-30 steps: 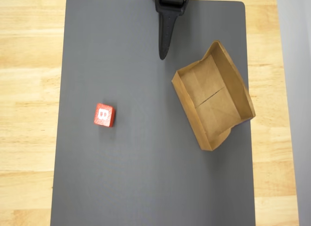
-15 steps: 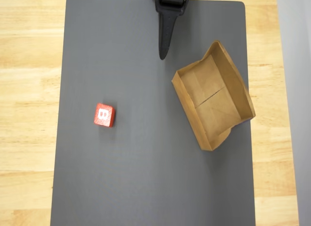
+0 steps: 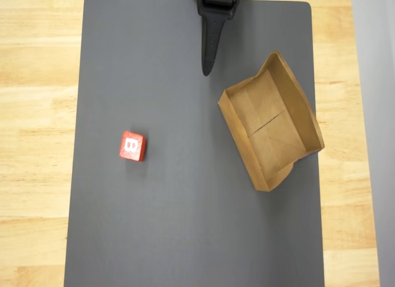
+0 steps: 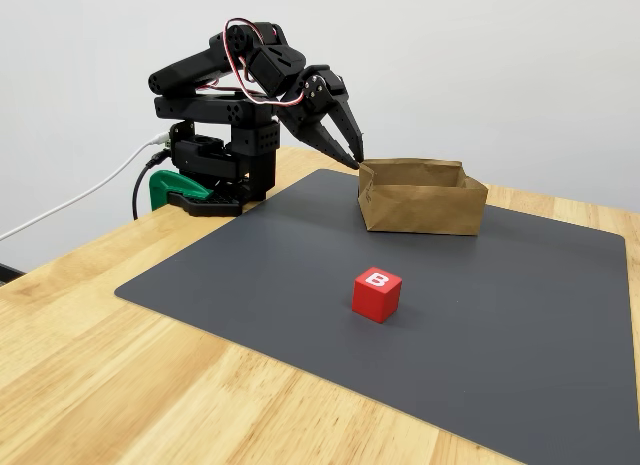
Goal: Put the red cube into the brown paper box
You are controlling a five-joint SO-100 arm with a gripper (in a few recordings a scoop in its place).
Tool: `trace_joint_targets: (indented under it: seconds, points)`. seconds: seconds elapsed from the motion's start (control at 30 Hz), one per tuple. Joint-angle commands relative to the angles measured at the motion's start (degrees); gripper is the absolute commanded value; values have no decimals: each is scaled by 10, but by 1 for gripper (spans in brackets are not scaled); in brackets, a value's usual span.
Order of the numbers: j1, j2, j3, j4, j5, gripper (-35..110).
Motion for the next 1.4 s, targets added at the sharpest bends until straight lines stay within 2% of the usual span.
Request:
trace_joint_targets:
  seconds: [0.0,1.37]
  points:
    - [6,-2,-1,4,-6,0]
    - [6,-2,-1,4,-6,0]
